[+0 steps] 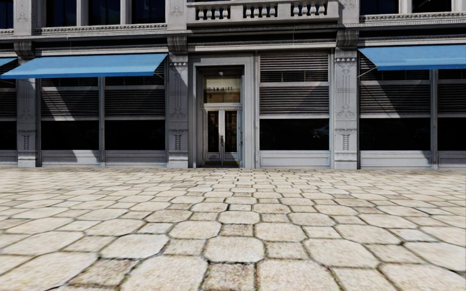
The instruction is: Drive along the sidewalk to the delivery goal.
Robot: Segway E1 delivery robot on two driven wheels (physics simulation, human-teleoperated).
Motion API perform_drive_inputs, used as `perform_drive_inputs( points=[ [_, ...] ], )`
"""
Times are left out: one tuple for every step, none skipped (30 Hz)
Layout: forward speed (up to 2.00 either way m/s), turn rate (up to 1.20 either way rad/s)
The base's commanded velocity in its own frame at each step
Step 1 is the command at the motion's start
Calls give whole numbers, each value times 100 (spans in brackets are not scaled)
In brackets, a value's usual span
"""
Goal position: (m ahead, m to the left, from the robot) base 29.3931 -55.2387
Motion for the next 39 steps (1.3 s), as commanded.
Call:
perform_drive_inputs(
  points=[
    [0,0],
    [0,0],
    [0,0],
    [0,0],
    [0,0],
    [0,0],
    [0,0],
    [0,0],
    [0,0],
    [0,0],
    [0,0],
    [0,0],
    [0,0],
    [0,0],
    [0,0],
    [0,0],
    [0,0],
    [0,0],
    [0,0],
    [0,0],
    [0,0],
    [0,0],
    [0,0],
    [0,0],
    [0,0],
    [0,0],
    [0,0],
    [0,0],
    [0,0],
    [0,0],
    [22,0],
    [74,0],
    [137,0],
    [161,0],
    [173,0],
    [173,0],
    [176,0],
    [177,0],
    [177,0]
  ],
)
